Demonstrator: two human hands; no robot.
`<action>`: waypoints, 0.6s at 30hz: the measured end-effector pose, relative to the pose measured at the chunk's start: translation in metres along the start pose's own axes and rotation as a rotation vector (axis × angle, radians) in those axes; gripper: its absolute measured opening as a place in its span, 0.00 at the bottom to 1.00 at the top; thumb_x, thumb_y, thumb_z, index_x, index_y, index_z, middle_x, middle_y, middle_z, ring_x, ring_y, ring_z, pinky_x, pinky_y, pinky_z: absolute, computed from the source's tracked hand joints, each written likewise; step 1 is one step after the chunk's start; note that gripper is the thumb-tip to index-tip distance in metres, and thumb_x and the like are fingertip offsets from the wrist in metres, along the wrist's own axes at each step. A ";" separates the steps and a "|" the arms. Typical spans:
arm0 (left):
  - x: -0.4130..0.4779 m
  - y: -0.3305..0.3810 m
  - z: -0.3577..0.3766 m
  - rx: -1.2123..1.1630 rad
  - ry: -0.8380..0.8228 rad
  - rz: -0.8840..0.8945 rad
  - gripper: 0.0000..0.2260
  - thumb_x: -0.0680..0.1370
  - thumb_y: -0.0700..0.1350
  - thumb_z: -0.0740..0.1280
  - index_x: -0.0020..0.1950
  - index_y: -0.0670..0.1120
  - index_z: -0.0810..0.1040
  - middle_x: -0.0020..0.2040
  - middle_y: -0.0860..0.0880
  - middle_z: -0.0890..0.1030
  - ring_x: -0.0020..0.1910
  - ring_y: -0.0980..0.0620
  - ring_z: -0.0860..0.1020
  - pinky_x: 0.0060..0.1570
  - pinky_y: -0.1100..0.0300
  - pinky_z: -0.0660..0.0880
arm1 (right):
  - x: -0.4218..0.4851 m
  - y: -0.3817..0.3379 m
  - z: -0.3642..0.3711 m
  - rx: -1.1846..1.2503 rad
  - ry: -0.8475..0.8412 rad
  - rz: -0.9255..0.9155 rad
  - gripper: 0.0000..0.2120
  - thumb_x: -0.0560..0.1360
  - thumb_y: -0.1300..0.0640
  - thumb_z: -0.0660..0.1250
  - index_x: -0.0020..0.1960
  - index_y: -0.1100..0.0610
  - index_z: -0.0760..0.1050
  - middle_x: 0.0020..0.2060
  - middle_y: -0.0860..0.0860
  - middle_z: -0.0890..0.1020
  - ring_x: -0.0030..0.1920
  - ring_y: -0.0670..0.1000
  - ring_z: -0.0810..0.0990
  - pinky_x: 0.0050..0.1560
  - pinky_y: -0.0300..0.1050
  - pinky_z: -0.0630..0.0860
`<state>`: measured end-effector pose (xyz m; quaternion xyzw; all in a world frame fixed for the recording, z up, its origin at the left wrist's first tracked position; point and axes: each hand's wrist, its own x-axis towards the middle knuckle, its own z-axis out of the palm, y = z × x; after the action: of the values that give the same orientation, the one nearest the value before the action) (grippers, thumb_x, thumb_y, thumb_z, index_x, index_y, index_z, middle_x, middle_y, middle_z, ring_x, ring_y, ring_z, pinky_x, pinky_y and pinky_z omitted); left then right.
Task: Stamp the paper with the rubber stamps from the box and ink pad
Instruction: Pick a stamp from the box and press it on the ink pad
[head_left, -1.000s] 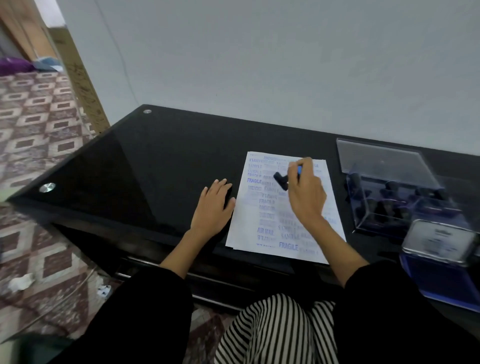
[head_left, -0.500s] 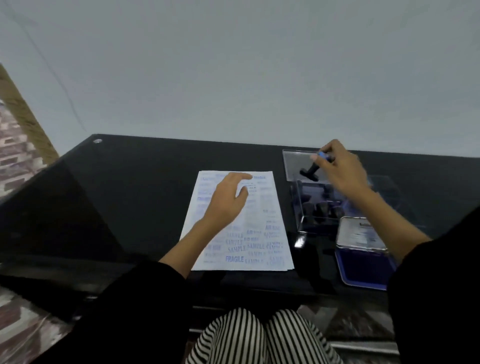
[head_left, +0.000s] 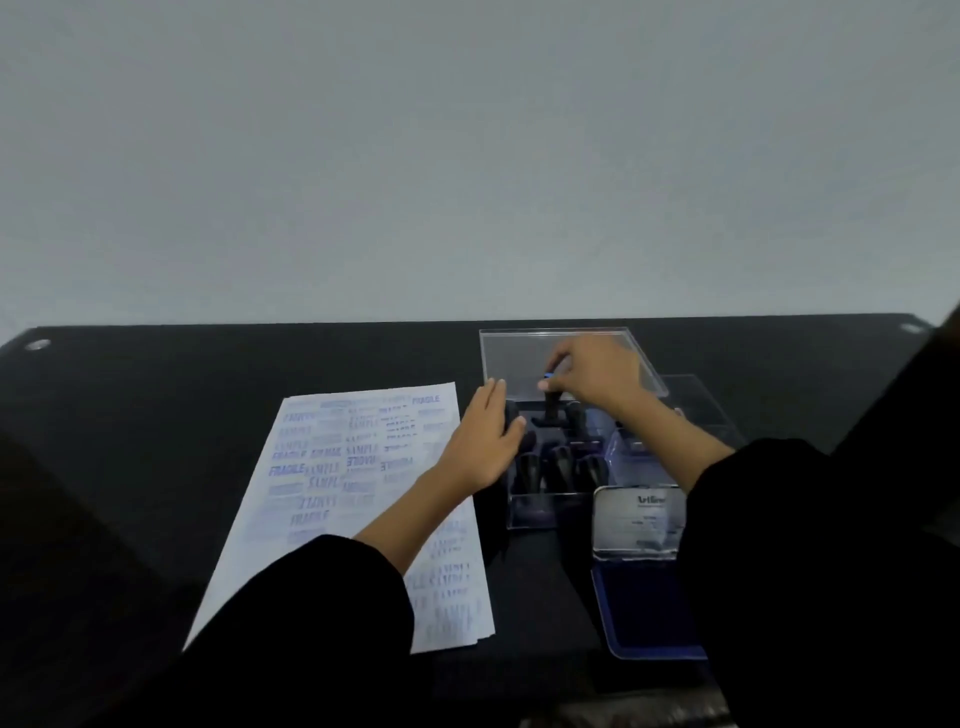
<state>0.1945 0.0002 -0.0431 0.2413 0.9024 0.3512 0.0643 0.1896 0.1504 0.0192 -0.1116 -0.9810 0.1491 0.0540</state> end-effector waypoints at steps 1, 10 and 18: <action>0.001 -0.001 0.004 -0.011 -0.005 0.001 0.26 0.83 0.47 0.52 0.77 0.42 0.46 0.78 0.47 0.47 0.77 0.52 0.46 0.73 0.60 0.47 | 0.001 0.000 0.003 -0.030 -0.026 0.003 0.11 0.70 0.46 0.72 0.49 0.51 0.81 0.48 0.52 0.83 0.52 0.52 0.81 0.43 0.40 0.70; -0.003 -0.006 0.009 -0.079 -0.002 0.035 0.24 0.83 0.45 0.48 0.77 0.42 0.42 0.78 0.48 0.44 0.77 0.54 0.44 0.70 0.68 0.42 | 0.000 0.002 0.025 -0.201 -0.049 -0.009 0.19 0.70 0.43 0.70 0.49 0.57 0.82 0.43 0.54 0.84 0.46 0.54 0.82 0.40 0.42 0.71; -0.002 -0.006 0.010 -0.126 0.007 0.012 0.25 0.83 0.46 0.48 0.77 0.44 0.43 0.78 0.47 0.49 0.77 0.52 0.49 0.76 0.58 0.48 | -0.009 -0.016 0.031 -0.399 0.132 -0.138 0.17 0.75 0.47 0.66 0.57 0.58 0.75 0.50 0.55 0.81 0.49 0.56 0.81 0.42 0.44 0.70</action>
<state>0.1971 0.0013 -0.0545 0.2409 0.8772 0.4088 0.0739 0.1907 0.1250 -0.0063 -0.0623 -0.9908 -0.0594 0.1048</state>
